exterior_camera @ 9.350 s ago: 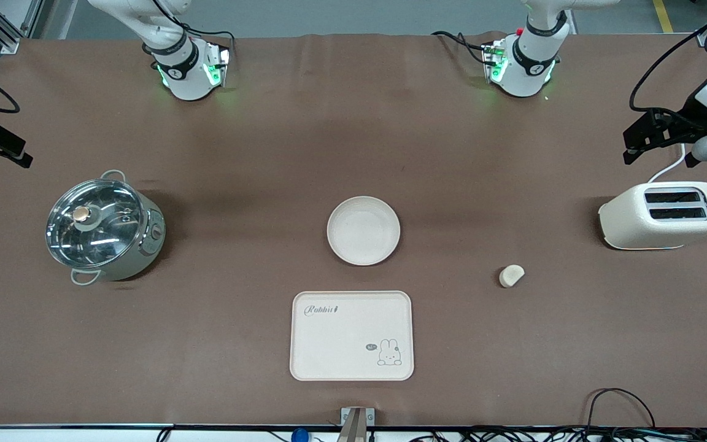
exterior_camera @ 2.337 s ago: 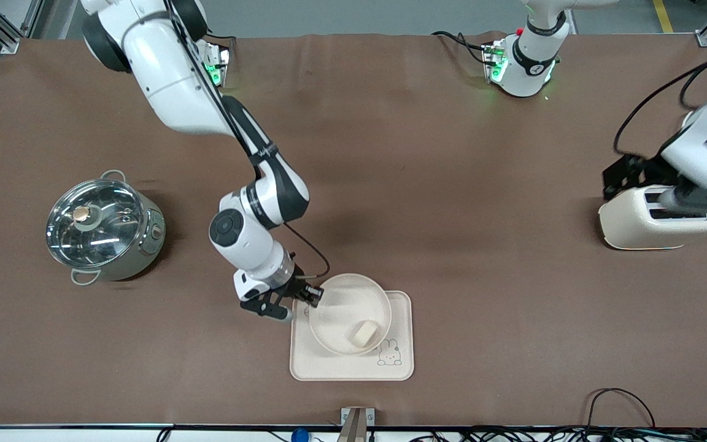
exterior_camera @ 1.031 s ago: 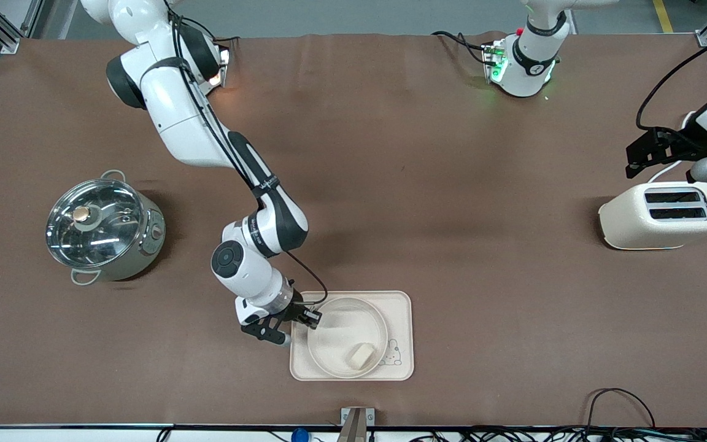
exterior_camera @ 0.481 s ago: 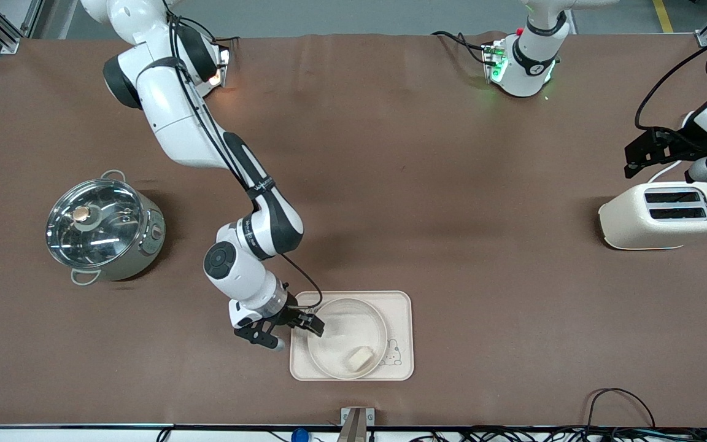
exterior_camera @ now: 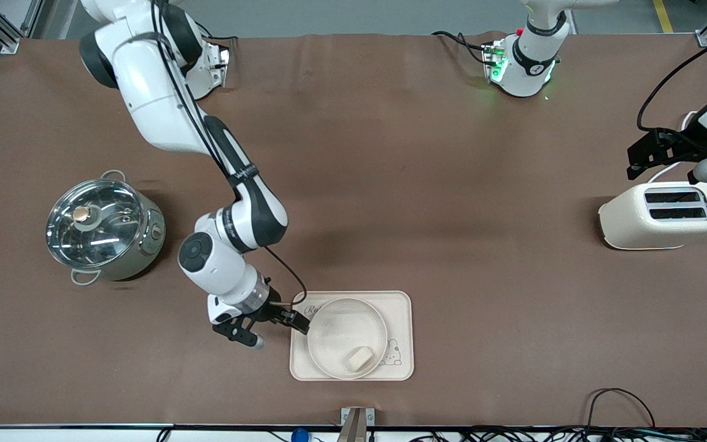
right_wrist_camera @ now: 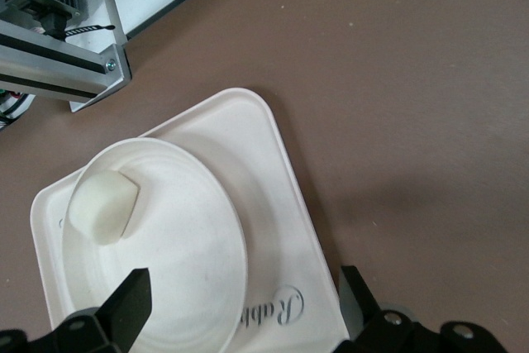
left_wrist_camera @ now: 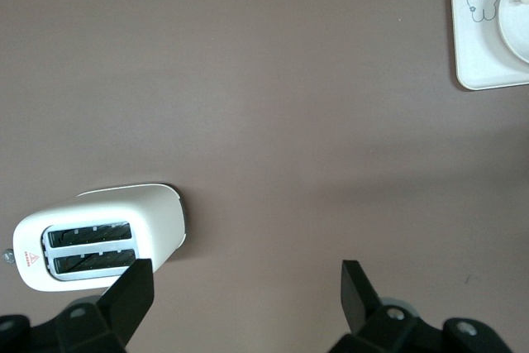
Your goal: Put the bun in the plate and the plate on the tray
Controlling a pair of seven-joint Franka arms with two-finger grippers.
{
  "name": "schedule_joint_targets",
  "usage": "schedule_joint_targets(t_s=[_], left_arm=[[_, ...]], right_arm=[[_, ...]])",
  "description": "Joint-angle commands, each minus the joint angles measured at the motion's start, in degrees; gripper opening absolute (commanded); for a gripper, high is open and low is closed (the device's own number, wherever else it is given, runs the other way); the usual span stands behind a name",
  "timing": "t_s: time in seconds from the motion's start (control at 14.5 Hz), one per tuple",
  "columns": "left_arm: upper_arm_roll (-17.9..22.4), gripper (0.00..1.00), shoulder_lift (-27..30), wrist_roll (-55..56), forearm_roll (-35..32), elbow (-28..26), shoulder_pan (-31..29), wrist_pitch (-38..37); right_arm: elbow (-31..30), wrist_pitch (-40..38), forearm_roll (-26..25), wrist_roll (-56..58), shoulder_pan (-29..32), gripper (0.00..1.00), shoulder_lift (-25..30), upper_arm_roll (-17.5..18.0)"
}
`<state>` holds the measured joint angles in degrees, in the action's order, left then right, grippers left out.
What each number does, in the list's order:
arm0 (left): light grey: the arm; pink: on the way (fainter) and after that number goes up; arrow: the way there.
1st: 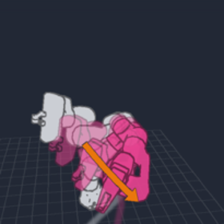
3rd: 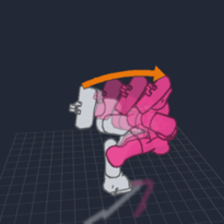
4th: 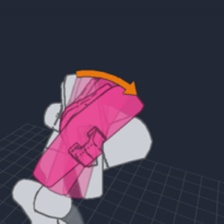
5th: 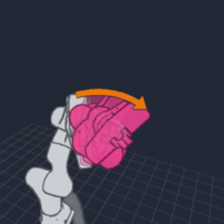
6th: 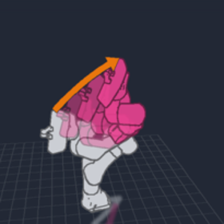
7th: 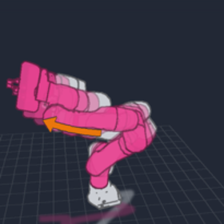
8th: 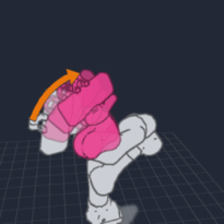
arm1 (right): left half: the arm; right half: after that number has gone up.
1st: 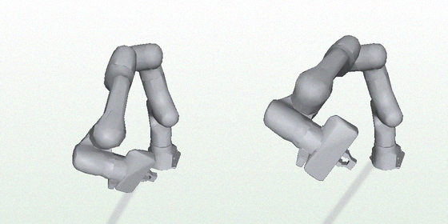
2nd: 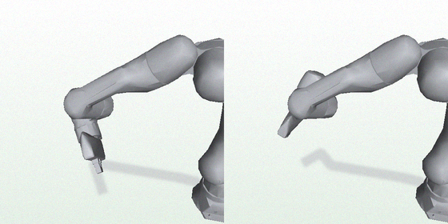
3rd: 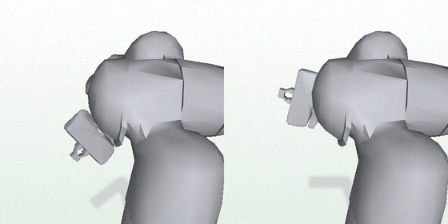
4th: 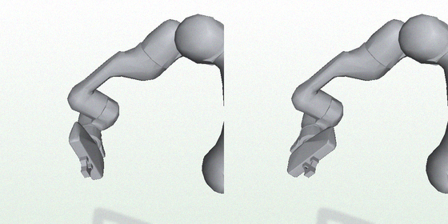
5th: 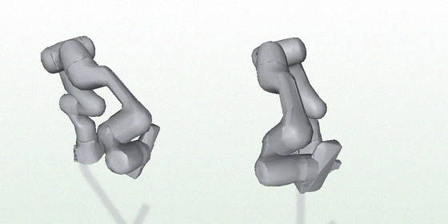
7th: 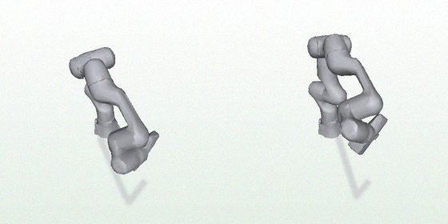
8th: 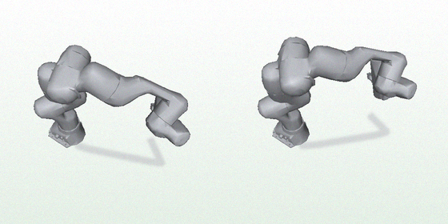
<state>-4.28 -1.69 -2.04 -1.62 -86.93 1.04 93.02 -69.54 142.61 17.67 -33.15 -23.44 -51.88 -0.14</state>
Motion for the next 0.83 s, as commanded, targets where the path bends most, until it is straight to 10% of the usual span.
schedule_joint_targets(t_s=[0.0, 0.76], left_arm=[[0.0, 1.0, -0.2, 0.5, 0.3, 0.8, 0.2, 0.1], [-0.1, 1.0, -0.2, 0.0, 0.1, 0.9, 0.1, 0.1]], right_arm=[[-14.5, -2.6, -0.5, 0.1, 0.7, 1.0, 13.4, 0.1], [-19.2, -42.0, -9.6, 9.9, 6.5, 1.0, 42.5, -7.6]])
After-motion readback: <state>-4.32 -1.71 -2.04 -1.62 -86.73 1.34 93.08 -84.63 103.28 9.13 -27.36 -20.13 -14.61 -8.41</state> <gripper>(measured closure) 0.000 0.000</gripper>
